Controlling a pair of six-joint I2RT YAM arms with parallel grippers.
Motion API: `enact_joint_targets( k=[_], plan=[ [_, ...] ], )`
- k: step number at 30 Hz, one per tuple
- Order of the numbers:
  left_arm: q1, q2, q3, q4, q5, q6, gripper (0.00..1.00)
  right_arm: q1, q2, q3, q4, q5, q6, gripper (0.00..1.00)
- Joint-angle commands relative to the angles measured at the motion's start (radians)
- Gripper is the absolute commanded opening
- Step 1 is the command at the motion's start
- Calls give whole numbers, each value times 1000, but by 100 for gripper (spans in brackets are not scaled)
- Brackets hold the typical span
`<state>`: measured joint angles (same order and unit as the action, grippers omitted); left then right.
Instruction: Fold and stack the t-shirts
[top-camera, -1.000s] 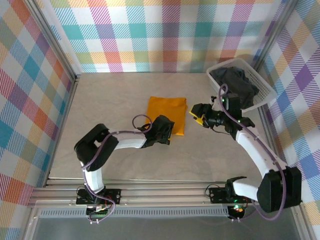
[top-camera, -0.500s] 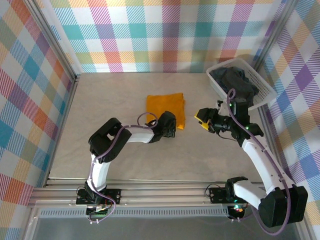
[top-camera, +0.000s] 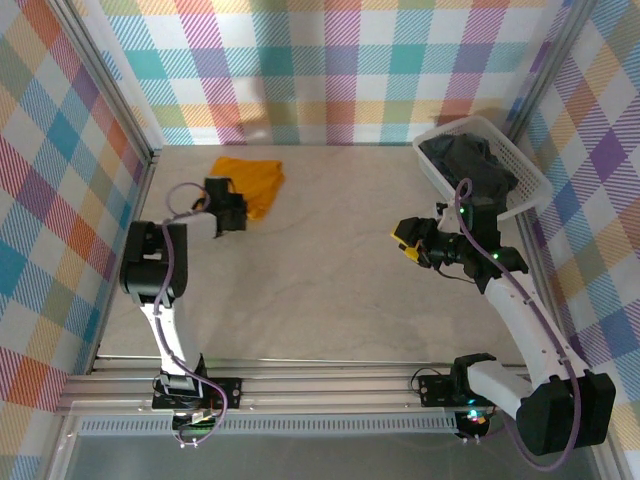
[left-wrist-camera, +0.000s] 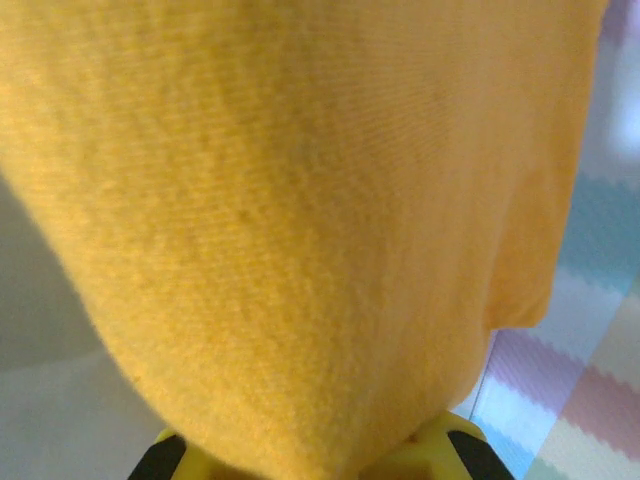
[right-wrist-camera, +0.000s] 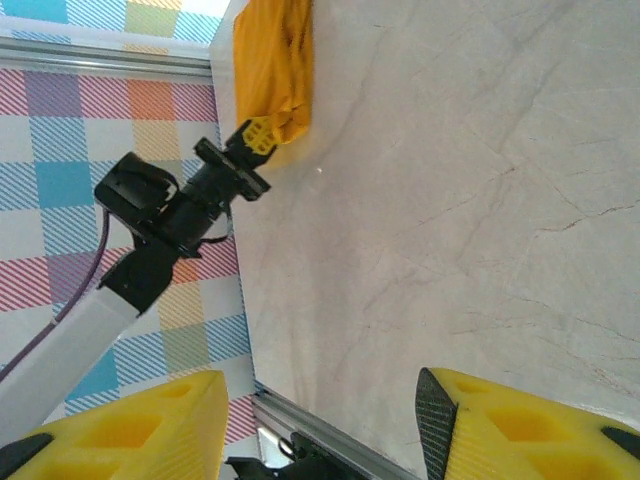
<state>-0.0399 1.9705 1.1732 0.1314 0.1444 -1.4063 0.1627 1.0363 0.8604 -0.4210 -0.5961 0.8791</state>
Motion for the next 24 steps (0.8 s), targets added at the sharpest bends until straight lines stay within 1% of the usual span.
enact_joint_targets(
  k=[1, 4, 8, 12, 15, 16, 17, 18, 19, 20, 21, 23, 24],
  plan=[
    [103, 84, 107, -105, 138, 226, 0, -8, 12, 2, 23, 10, 7, 53],
    [167, 178, 220, -141, 184, 273, 0, -8, 32, 6, 31, 22, 11, 53],
    [212, 277, 355, -162, 192, 278, 0, -9, 58, 26, 27, 38, 14, 52],
    [223, 355, 471, -162, 201, 264, 0, -6, 84, 50, 25, 45, 16, 52],
    [217, 358, 499, -163, 216, 271, 0, -6, 99, 58, 39, 46, 20, 53],
    [215, 343, 493, -166, 220, 281, 5, -6, 104, 59, 50, 41, 22, 53],
    [213, 323, 476, -163, 226, 292, 18, -7, 112, 61, 62, 32, 22, 53],
    [211, 299, 457, -157, 233, 304, 28, -6, 119, 65, 72, 25, 23, 53],
    [207, 264, 430, -161, 232, 317, 41, -7, 123, 67, 88, 13, 23, 54],
    [203, 221, 397, -167, 222, 327, 50, -6, 127, 70, 104, 3, 19, 54],
    [199, 176, 368, -175, 210, 344, 63, -5, 124, 74, 117, 4, 12, 54],
    [181, 37, 309, -232, 145, 411, 88, -3, 93, 74, 176, 20, 4, 57],
    [170, -34, 280, -250, 104, 446, 99, -3, 76, 75, 207, 31, 3, 62]
  ],
)
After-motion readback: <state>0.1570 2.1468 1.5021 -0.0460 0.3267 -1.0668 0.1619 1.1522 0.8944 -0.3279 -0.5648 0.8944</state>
